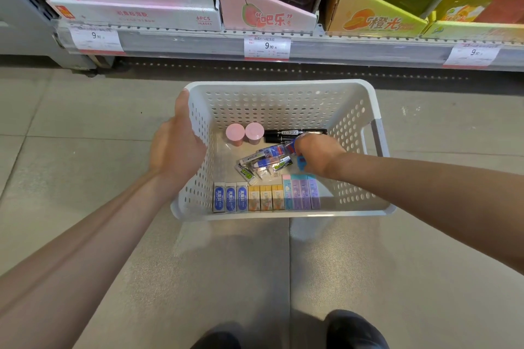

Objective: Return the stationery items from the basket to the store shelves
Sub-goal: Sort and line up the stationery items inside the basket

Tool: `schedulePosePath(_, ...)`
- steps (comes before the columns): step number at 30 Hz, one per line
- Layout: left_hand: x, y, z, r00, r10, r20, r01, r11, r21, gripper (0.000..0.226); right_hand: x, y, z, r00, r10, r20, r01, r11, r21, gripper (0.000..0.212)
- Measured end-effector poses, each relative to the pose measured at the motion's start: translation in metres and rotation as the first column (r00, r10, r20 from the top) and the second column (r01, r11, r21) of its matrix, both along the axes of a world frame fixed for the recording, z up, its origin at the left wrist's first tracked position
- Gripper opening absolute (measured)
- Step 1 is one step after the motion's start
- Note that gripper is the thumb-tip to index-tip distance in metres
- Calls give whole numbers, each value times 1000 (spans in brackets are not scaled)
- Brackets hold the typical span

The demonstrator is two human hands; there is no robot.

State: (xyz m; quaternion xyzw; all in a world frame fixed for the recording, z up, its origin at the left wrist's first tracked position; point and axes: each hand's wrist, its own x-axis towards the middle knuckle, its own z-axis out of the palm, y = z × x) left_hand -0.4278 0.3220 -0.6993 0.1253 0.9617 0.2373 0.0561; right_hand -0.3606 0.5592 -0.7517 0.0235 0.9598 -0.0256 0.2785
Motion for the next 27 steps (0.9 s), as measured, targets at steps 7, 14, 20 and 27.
schedulePosePath(7, -1, 0, -1, 1000, 4, -1, -4, 1000, -5, 70, 5, -6, -2, 998, 54, -29, -54, 998, 27, 26)
schedulePosePath(14, 0, 2, 0, 1000, 13, 12, -13, 1000, -2, 71, 2, 0, -4, 996, 86, 38, -86, 996, 1, 37)
schedulePosePath(20, 2, 3, 3, 999, 23, 32, -23, 1000, 1, 69, -19, 20, 15, 999, 15, 29, -12, 994, -110, 24)
schedulePosePath(27, 1, 2, 4, 999, 31, 26, -31, 999, -23, 71, -30, 31, 37, 993, -121, -6, 121, 992, -30, 26)
